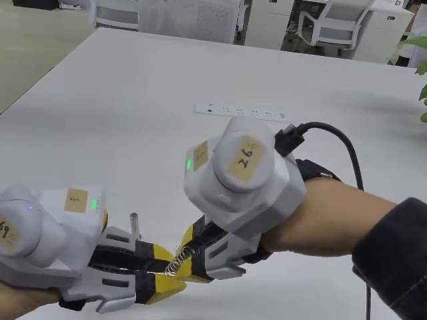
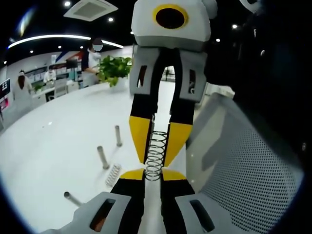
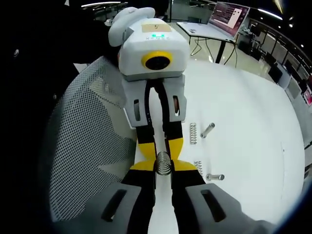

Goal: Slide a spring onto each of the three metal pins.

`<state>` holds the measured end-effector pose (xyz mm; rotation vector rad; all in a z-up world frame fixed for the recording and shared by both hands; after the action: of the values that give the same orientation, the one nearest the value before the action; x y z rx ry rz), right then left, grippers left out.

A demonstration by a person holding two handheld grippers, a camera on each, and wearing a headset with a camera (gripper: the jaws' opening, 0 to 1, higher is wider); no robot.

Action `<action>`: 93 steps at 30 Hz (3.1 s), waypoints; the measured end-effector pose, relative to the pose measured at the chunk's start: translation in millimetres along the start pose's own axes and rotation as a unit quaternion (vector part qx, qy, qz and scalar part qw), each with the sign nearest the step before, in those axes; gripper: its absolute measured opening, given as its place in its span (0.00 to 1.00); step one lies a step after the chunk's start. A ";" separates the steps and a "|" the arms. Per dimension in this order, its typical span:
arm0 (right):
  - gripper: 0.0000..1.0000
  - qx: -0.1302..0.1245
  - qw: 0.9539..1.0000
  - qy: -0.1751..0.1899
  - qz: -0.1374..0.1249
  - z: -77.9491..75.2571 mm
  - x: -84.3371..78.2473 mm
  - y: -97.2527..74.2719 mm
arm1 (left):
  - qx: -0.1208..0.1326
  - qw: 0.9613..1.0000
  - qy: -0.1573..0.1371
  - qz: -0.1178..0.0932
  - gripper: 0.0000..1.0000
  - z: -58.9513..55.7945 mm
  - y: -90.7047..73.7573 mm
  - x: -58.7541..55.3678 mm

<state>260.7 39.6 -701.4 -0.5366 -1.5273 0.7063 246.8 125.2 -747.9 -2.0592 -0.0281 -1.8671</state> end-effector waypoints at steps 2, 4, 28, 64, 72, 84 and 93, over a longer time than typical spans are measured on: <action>0.08 0.000 1.000 -0.001 -0.001 0.5 0.8 0.0 | 0.000 1.000 -0.001 0.002 0.03 0.2 -0.2 -1.1; 0.08 0.001 1.000 -0.004 -0.002 1.7 3.5 -0.4 | -0.002 1.000 -0.002 0.003 0.03 0.1 0.1 -2.0; 0.08 -0.027 1.000 0.001 0.009 -7.6 -4.7 -14.9 | 0.012 1.000 -0.008 0.006 0.04 4.8 -6.9 -5.3; 0.08 -0.059 0.997 0.023 0.032 -20.6 -25.4 -37.0 | 0.112 0.991 -0.078 -0.009 0.48 8.0 -56.6 -11.3; 0.08 -0.070 0.996 0.032 0.037 -26.3 -32.6 -47.0 | 0.140 0.986 -0.083 -0.019 0.56 8.7 -63.6 -11.5; 0.08 -0.089 0.994 0.044 0.049 -35.9 -41.6 -66.1 | 0.172 0.979 -0.099 -0.039 0.62 6.0 -70.5 -14.9; 0.08 -0.103 0.991 0.052 0.062 -44.5 -49.0 -81.2 | 0.177 0.977 -0.106 -0.046 0.64 1.7 -70.0 -16.2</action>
<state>315.4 -46.6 -678.0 -0.8169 -1.4871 0.6080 228.7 194.7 -746.3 -2.0186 -0.4832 -1.5468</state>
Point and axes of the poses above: the centre of the closed fingertips' face, and the gripper's own axes: y roughly forward along the fingers, z roughly to its left, x roughly out of its top, the point moved 8 cm from there along -y, roughly backward along the fingers, and after that the axes turned 12 degrees about -z, right-handed, at the moved point
